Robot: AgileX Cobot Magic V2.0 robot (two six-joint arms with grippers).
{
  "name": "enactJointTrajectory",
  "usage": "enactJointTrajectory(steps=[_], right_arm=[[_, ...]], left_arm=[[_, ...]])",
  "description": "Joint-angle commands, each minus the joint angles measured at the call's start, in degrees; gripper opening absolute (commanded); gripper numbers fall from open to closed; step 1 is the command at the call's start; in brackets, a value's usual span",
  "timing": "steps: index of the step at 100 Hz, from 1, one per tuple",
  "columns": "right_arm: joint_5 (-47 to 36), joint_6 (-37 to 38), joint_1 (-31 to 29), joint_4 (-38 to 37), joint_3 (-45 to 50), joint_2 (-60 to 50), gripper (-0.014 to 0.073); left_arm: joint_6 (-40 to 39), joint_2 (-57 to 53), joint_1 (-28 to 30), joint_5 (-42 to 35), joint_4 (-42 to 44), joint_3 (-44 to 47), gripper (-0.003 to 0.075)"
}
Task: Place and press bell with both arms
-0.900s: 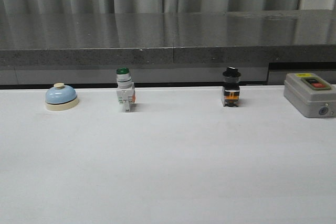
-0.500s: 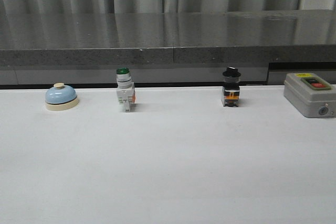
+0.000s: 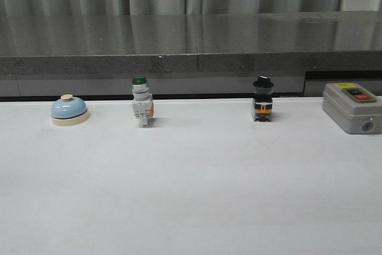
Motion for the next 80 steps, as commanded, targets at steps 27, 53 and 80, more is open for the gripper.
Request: enactJointTrajectory(steps=[27,53,80], right_arm=[[-4.85,-0.17,-0.35,-0.26,-0.83,-0.94,-0.0060],[-4.85,-0.17,-0.35,-0.26,-0.83,-0.94,-0.0060],[-4.85,-0.17,-0.35,-0.26,-0.83,-0.94,-0.0060]], left_arm=[[-0.02,-1.76,0.01,-5.53,-0.25,2.05,-0.0020],[-0.02,-1.28,0.01,-1.18,-0.25,-4.49,-0.0020],[-0.02,6.29,0.01,11.94,-0.14,-17.31,-0.0020]])
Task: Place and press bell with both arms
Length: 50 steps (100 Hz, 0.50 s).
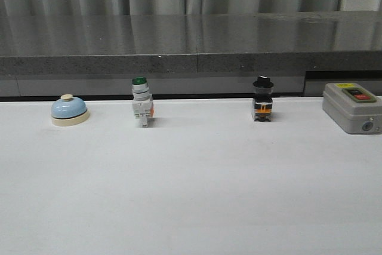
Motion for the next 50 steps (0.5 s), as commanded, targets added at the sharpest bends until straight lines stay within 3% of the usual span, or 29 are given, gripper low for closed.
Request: enactJointTrajectory(steps=[1,50], right_arm=[[-4.85,-0.17,-0.35,-0.26,-0.83,-0.94,-0.0060],[-4.85,-0.17,-0.35,-0.26,-0.83,-0.94,-0.0060]], left_arm=[[-0.02,4.28,0.01,-1.09,-0.14,-5.69,-0.0020],[-0.02,35.02,0.01,3.08,0.63,-24.49,-0.0020]])
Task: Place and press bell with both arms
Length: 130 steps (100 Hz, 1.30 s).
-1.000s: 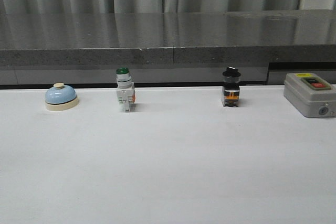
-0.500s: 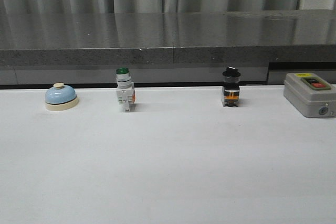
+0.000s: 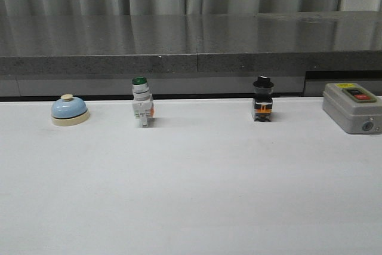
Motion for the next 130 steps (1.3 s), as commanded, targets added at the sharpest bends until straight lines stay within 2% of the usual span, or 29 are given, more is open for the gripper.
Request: enactJointTrajectory(steps=[1,29,36,45,50,62,71,76,106,130], right_arm=[[-4.85,-0.17,-0.35,-0.26,-0.83,-0.94,-0.0060],[-4.85,-0.17,-0.35,-0.26,-0.83,-0.94,-0.0060],[-4.85,-0.17,-0.35,-0.26,-0.83,-0.94,-0.0060],[-4.85,-0.17,-0.35,-0.26,-0.83,-0.94,-0.0060],[-4.85,-0.17,-0.35,-0.26,-0.83,-0.94,-0.0060],[-4.85,-0.17,-0.35,-0.26,-0.83,-0.94,-0.0060],[-4.85,-0.17,-0.35,-0.26,-0.83,-0.94,-0.0060],[-4.85,-0.17,-0.35,-0.26,-0.83,-0.94,-0.0060],[-4.85,-0.17,-0.35,-0.26,-0.83,-0.94,-0.0060],[-4.85,-0.17,-0.35,-0.26,-0.83,-0.94,-0.0060]], left_arm=[[-0.02,6.46,0.01,-3.23,0.00,-5.17,-0.0020],[-0.02,25.16,0.01,0.96,0.00,-17.87,-0.0016],[-0.02,29.49,0.01,2.09,-0.38,-21.21,0.0015],[-0.02,34.58,0.01,3.70,-0.38,-25.50,0.0120],[-0.02,37.07,0.01,4.58,-0.38,-27.77,0.0205],[-0.02,42.96,0.01,6.83,-0.38,-33.36,0.0476],[-0.02,47.10,-0.38,8.99,-0.38,-37.57,0.0610],[-0.02,49.33,-0.86,10.16,-0.38,-39.83,0.0628],[0.80,61.94,-6.15,17.13,-0.38,-51.32,0.0626],[1.02,69.90,-8.87,19.27,-2.69,-58.00,0.0626]])
